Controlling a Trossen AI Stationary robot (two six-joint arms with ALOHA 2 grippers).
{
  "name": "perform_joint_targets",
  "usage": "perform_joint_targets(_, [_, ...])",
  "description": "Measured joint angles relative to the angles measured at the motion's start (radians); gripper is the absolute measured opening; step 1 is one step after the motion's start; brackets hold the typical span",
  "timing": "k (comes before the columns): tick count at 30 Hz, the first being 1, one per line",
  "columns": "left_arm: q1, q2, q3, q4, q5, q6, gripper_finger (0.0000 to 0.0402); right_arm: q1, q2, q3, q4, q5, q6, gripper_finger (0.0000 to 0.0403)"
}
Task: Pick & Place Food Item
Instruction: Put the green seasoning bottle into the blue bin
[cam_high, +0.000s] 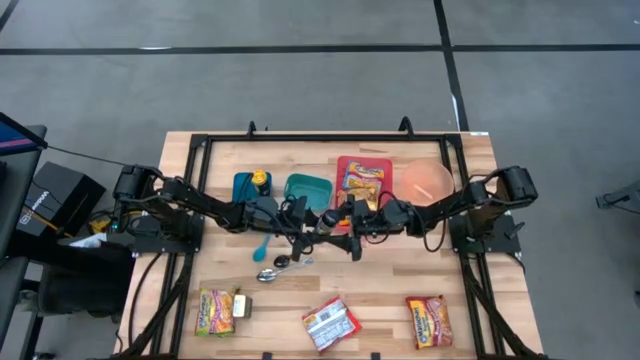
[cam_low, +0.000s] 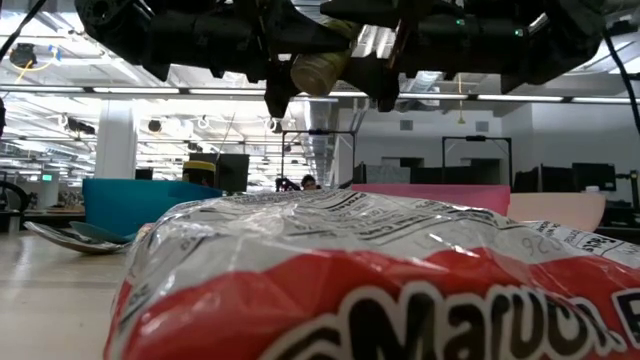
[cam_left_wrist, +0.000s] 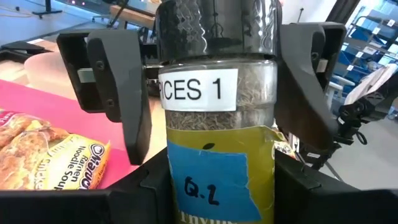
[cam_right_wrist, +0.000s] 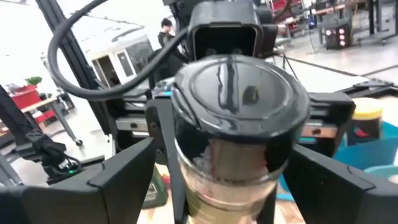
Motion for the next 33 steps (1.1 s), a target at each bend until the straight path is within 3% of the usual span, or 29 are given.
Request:
perform_joint_targets(8, [0.0,0.0,0.0,0.001,-0.001,-0.001,0.0168,-0.002,0.05,0.0,0.102,0.0,0.006,0.0317])
perform_joint_targets(33, [0.001,0.0,-0.001,0.005,-0.002,-0.001,0.0168,-0.001,0.054,0.001,0.094,0.05,0.068,0.0298])
